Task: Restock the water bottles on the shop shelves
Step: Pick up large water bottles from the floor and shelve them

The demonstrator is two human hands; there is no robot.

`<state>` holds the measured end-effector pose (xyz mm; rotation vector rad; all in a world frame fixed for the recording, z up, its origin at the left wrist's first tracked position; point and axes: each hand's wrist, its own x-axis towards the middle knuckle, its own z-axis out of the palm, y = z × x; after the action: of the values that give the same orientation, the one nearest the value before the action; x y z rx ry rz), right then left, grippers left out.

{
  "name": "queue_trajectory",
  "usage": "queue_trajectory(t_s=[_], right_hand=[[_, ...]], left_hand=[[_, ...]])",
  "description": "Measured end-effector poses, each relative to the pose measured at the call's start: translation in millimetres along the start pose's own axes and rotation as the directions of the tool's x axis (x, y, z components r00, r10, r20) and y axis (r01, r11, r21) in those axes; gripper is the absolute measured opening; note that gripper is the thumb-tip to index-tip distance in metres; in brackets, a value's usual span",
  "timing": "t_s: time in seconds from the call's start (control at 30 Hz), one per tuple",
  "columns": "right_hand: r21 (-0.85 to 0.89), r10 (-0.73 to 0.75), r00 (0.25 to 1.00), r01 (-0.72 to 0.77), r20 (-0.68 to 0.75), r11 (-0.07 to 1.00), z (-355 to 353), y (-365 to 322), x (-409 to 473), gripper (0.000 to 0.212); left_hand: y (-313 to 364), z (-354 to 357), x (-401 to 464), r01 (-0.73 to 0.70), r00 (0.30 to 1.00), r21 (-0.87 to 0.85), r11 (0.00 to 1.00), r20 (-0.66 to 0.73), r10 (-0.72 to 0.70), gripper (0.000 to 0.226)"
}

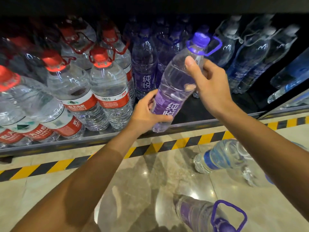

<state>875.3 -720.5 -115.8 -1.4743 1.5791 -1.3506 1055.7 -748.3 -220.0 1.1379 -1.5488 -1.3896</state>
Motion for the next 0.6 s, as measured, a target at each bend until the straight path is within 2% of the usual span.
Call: queue_trajectory(t_s=[0.2,0.3,0.6], right_hand=[[0.039,-0.080,0.994,0.077,0.069,0.996,14.2,8.1,2.9,0.039],[0.040,-0.067,0.994,0.064,0.088,0.997,19.0,18.7,3.6,0.044],[0.038,0.033,0.991,-0.038,0.128,0.999,34.5,52.4,7.5,0.054]], left_hand=[[-13.3,-2.9,24.7,-0.022,0.998,0.045,0.999,-0.062,0.025,0.095],[-23.1,-2.4,28.0,-0.023,0.996,0.072,0.997,-0.086,0.029,0.094],[-56.9,-0.5,33.2,0.048,0.998,0.039,0.998,-0.042,-0.046,0.090]])
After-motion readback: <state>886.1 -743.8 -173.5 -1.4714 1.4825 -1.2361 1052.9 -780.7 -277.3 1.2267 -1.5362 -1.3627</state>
